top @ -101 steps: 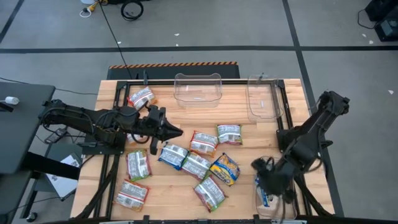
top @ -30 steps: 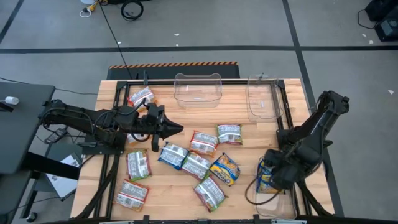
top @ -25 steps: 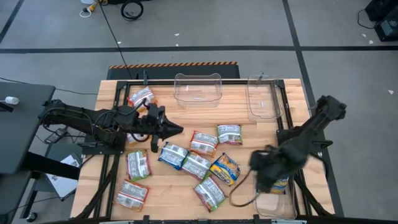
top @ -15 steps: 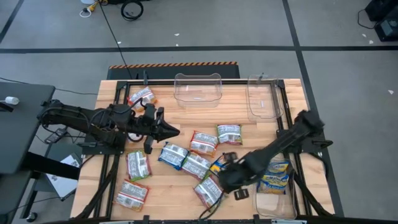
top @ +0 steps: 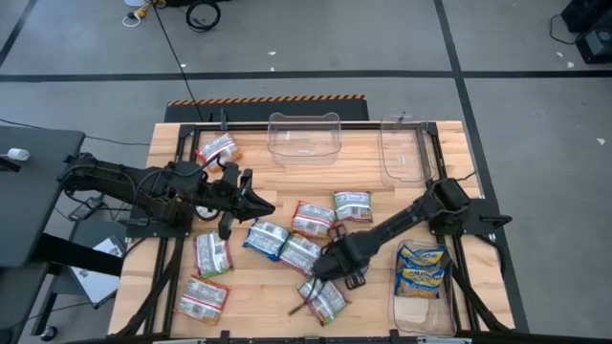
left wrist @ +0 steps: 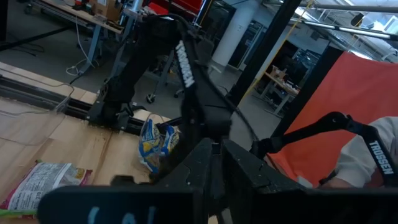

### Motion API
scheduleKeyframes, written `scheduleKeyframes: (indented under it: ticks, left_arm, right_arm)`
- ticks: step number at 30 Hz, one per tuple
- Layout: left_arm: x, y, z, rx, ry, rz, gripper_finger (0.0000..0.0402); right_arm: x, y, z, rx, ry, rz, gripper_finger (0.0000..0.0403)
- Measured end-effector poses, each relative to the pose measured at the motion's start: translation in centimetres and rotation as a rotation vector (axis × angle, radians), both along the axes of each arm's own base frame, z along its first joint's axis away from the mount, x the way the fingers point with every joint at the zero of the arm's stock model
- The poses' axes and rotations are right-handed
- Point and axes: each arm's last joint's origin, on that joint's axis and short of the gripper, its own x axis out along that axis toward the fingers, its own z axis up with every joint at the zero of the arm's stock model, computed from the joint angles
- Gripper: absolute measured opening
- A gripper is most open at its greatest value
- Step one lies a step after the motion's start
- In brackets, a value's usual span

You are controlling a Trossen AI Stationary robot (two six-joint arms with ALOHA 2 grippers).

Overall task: Sort Maruchan noodles
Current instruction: Put the bottom right blue noodle pack into the bottom right transparent bin

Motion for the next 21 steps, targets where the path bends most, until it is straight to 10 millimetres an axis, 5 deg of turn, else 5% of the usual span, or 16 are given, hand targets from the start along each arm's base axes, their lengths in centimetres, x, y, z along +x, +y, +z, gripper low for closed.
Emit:
scheduleKeyframes:
  ticks: [8, 12, 15, 21]
  left_arm:
    - [0.0, 0.0, -0.1, 0.005, 0.011, 0.001, 0.0041]
    - [0.0, -0.2, -0.2, 0.008, 0.021, -0.009, 0.0041]
    - [-0.1, -0.4, -0.3, 0.009, 0.026, -0.020, 0.0041]
    - [-0.8, -0.9, -0.3, -0.016, 0.058, -0.062, 0.0041]
  right_arm:
    - [-2.1, -4.0, -1.7, 0.051, 0.310, -0.436, 0.0136]
    - [-2.8, -5.0, -0.3, 0.047, 0.355, -0.541, 0.0136]
    - [-2.6, -5.2, 2.2, 0.128, 0.229, -0.427, 0.0136]
    - [-2.7, -3.1, 5.2, 0.237, 0.015, 0.108, 0.0137]
